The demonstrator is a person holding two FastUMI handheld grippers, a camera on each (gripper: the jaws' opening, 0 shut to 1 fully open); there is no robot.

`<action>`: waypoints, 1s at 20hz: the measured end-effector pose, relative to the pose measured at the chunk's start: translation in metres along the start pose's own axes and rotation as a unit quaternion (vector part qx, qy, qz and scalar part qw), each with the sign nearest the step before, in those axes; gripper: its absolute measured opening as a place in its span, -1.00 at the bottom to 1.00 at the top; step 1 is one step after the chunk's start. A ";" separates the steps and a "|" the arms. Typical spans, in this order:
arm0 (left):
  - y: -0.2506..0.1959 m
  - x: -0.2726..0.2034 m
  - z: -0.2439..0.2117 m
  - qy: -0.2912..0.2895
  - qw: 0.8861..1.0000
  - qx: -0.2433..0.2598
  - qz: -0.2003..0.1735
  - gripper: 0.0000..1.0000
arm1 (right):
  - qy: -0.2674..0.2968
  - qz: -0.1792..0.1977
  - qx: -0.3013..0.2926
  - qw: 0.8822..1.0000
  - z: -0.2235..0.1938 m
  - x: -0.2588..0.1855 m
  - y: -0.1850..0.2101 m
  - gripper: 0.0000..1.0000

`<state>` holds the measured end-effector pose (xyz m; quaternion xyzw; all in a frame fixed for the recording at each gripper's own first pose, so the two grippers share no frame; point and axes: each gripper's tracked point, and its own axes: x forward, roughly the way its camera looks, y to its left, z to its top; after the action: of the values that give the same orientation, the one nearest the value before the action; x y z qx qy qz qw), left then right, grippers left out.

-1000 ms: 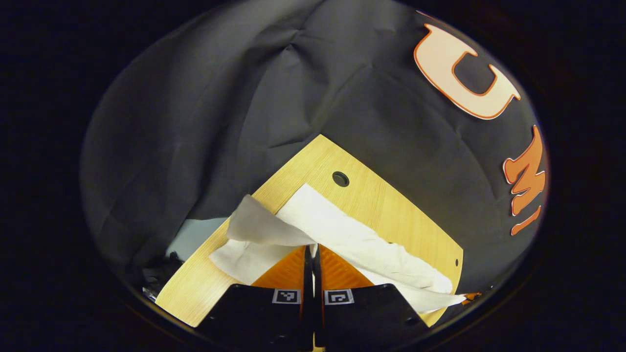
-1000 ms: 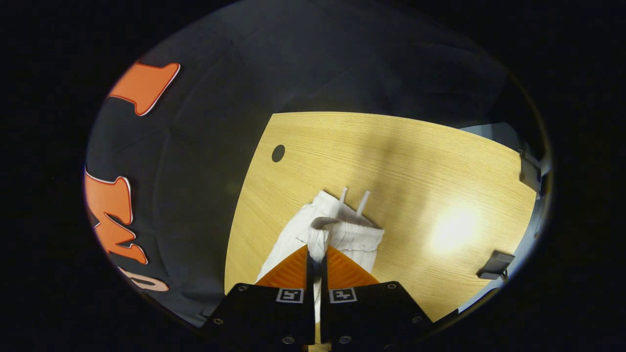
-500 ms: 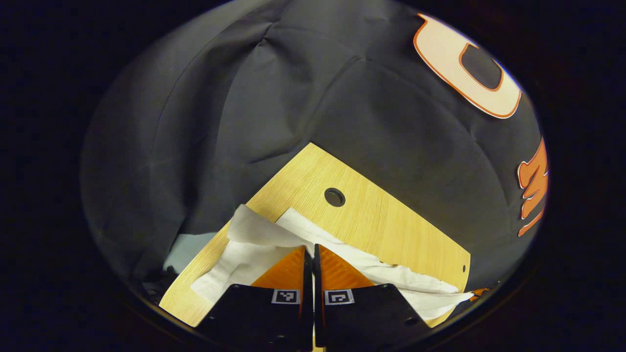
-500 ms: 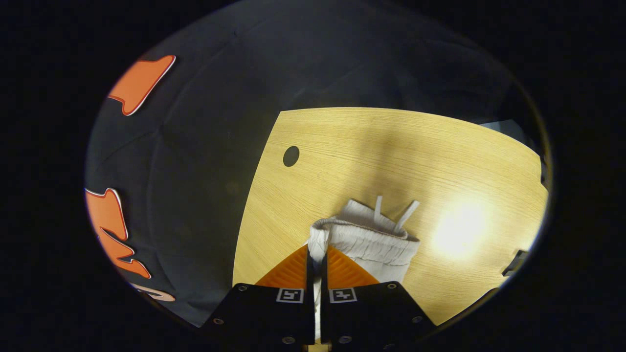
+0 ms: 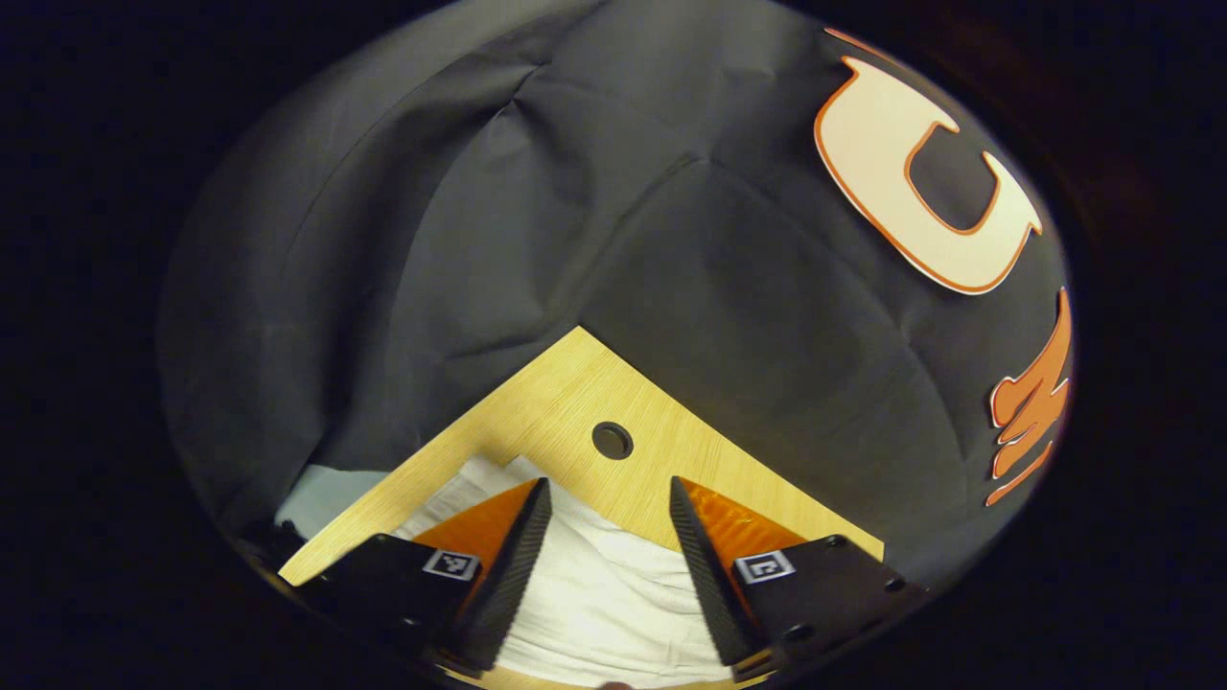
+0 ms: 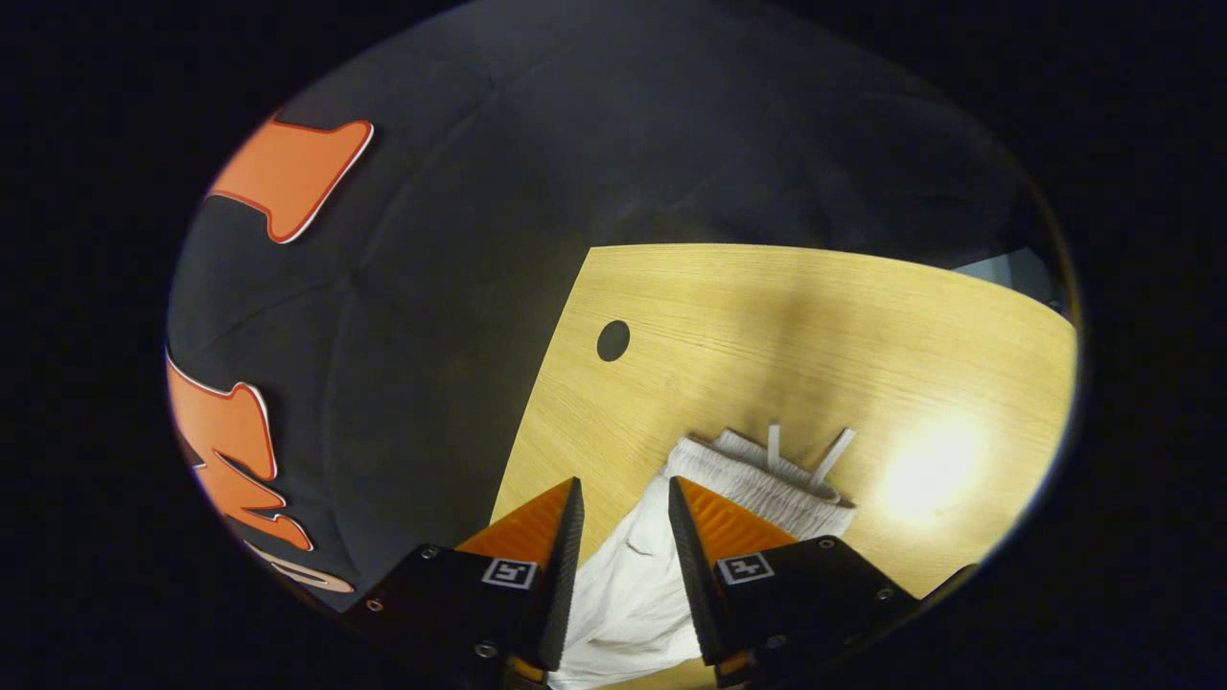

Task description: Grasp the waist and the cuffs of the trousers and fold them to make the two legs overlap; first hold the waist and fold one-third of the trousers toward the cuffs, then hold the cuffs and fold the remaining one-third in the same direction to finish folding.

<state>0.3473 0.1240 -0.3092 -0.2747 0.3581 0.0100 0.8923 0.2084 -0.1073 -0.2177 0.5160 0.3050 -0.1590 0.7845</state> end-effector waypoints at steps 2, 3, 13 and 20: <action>-0.001 -0.005 -0.003 0.012 0.999 0.038 0.018 0.77 | -0.003 -0.018 -0.025 1.000 0.003 -0.007 -0.016 0.27; -0.004 -0.007 -0.003 0.010 0.998 0.060 0.023 0.87 | -0.001 -0.029 -0.034 0.999 0.002 -0.008 -0.024 0.33; -0.006 -0.002 -0.007 0.029 0.980 0.192 0.034 0.99 | 0.066 -0.087 -0.030 0.994 -0.042 -0.020 -0.098 0.61; -0.011 0.002 -0.001 0.006 0.976 0.218 0.010 0.99 | 0.091 -0.073 0.006 0.993 -0.063 0.003 -0.112 0.61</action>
<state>0.3504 0.1143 -0.3053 -0.0701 0.3598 -0.0613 0.9284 0.1277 -0.0967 -0.3166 0.5097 0.4113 -0.1703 0.7362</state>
